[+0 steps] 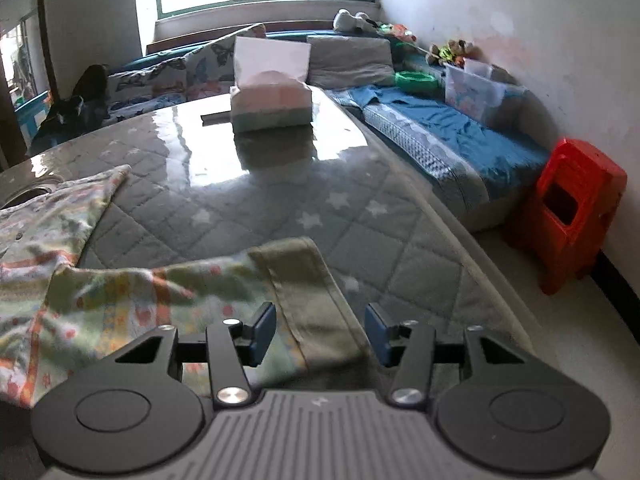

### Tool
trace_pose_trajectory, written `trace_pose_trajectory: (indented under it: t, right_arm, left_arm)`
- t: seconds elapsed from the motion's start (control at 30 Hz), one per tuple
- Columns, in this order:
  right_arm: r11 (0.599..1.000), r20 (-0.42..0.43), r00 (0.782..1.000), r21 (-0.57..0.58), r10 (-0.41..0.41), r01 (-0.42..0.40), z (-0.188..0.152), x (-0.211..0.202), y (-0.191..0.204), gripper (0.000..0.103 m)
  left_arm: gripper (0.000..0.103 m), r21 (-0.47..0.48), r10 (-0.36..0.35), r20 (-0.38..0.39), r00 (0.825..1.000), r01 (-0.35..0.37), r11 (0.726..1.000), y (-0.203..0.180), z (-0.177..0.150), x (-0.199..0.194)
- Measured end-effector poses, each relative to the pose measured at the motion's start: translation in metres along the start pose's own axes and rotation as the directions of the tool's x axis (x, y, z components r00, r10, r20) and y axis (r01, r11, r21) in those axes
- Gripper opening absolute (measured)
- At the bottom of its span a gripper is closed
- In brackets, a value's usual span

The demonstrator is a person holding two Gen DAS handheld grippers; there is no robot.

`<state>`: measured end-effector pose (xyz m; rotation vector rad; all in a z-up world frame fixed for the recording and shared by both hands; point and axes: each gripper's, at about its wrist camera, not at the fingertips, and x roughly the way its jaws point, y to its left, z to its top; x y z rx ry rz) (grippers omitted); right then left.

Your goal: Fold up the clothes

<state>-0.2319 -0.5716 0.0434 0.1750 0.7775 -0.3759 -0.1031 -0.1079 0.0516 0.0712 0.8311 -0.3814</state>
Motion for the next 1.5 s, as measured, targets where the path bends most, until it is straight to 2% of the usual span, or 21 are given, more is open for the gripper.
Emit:
trace_pose_trajectory:
  t: [0.13, 0.23, 0.27, 0.3, 0.33, 0.47, 0.63, 0.73, 0.93, 1.1, 1.2, 1.3, 1.43, 1.5]
  right_arm:
    - [1.000, 0.000, 1.000, 0.020, 0.001, -0.001, -0.008, 0.004, -0.001, 0.051]
    - [1.000, -0.002, 1.000, 0.023, 0.015, -0.015, -0.008, 0.005, 0.003, 0.040]
    - [1.000, 0.002, 1.000, 0.019, 0.015, -0.015, -0.008, 0.005, 0.004, 0.031]
    - [0.999, 0.005, 1.000, 0.021, 0.024, -0.024, -0.008, 0.005, 0.005, 0.017]
    - [0.999, 0.007, 0.999, 0.034, 0.041, -0.041, -0.007, 0.004, 0.005, 0.012]
    - [0.997, 0.032, 0.998, 0.047, 0.059, -0.061, -0.004, -0.003, 0.008, 0.010]
    - [0.983, 0.107, 0.978, 0.019, 0.180, -0.183, 0.015, -0.033, 0.031, 0.009]
    - [0.963, 0.150, 0.951, -0.044, 0.270, -0.266, 0.031, -0.053, 0.056, 0.009]
    - [0.882, 0.175, 0.869, -0.191, 0.462, -0.431, 0.060, -0.082, 0.127, 0.009]
    - [0.781, 0.115, 0.799, -0.330, 0.590, -0.530, 0.069, -0.093, 0.201, 0.009]
    - [0.719, 0.061, 0.765, -0.394, 0.641, -0.572, 0.065, -0.091, 0.245, 0.009]
    - [0.669, 0.006, 0.739, -0.430, 0.674, -0.606, 0.058, -0.087, 0.282, 0.009]
    - [0.625, -0.053, 0.720, -0.454, 0.692, -0.635, 0.045, -0.086, 0.309, 0.010]
    - [0.612, -0.065, 0.711, -0.460, 0.700, -0.644, 0.041, -0.090, 0.312, 0.016]
  left_arm:
    - [0.069, 0.003, -0.002, -0.010, 1.000, 0.002, 1.000, -0.004, -0.002, 0.002]
    - [0.070, -0.005, 0.007, -0.014, 1.000, -0.007, 1.000, -0.003, -0.004, 0.003]
    - [0.070, -0.009, 0.010, -0.015, 1.000, -0.011, 1.000, -0.002, -0.005, 0.003]
    - [0.070, -0.013, 0.014, -0.016, 1.000, -0.014, 1.000, 0.000, -0.006, 0.002]
    - [0.070, -0.016, 0.016, -0.016, 1.000, -0.017, 1.000, 0.001, -0.006, 0.002]
    - [0.070, -0.027, 0.029, -0.016, 0.999, -0.030, 0.999, 0.007, -0.007, 0.000]
    - [0.071, -0.033, 0.035, -0.012, 0.999, -0.035, 0.999, 0.009, -0.005, 0.001]
    - [0.071, -0.040, 0.034, -0.007, 0.999, -0.034, 0.999, 0.011, -0.005, 0.000]
    - [0.072, -0.072, 0.049, 0.005, 0.999, -0.049, 0.996, 0.025, -0.008, -0.006]
    - [0.072, -0.108, 0.070, 0.013, 0.997, -0.068, 0.992, 0.041, -0.012, -0.012]
    - [0.072, -0.130, 0.083, 0.018, 0.996, -0.080, 0.988, 0.051, -0.015, -0.016]
    - [0.072, -0.151, 0.095, 0.022, 0.995, -0.091, 0.984, 0.061, -0.017, -0.020]
    - [0.072, -0.175, 0.110, 0.028, 0.994, -0.104, 0.979, 0.073, -0.020, -0.024]
    - [0.072, -0.178, 0.113, 0.031, 0.993, -0.106, 0.978, 0.075, -0.020, -0.025]
